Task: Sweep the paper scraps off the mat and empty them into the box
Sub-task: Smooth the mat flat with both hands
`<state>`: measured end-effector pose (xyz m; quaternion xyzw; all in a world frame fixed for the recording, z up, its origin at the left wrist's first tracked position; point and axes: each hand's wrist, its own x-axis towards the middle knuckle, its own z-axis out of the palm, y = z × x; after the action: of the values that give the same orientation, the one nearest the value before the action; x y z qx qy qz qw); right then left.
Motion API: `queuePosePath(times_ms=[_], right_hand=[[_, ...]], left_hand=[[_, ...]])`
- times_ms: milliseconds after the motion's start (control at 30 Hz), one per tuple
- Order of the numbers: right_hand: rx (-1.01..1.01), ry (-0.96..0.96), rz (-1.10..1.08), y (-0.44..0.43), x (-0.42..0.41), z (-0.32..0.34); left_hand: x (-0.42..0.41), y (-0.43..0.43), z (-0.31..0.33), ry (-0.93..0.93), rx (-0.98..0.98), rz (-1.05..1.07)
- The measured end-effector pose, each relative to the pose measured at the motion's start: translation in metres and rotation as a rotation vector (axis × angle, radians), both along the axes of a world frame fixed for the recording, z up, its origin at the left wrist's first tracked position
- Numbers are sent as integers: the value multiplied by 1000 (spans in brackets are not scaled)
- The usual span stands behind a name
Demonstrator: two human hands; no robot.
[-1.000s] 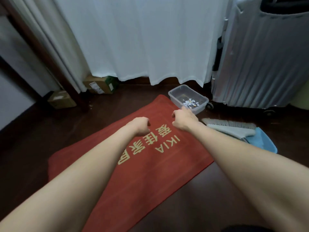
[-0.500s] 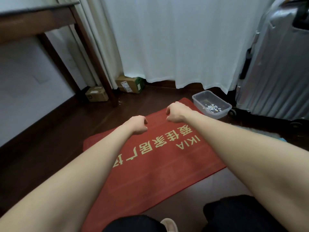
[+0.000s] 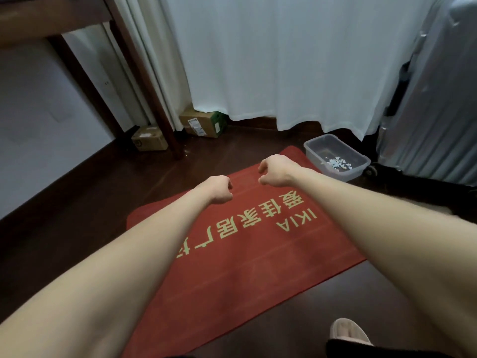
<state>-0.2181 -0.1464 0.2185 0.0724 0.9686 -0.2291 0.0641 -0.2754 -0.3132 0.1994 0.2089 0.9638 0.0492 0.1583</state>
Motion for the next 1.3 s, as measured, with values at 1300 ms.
queuePosePath(times_ms=[1300], right_hand=[[21, -351, 472, -174, -178, -219]], left_hand=[[-35, -172, -167, -287, -146, 721]])
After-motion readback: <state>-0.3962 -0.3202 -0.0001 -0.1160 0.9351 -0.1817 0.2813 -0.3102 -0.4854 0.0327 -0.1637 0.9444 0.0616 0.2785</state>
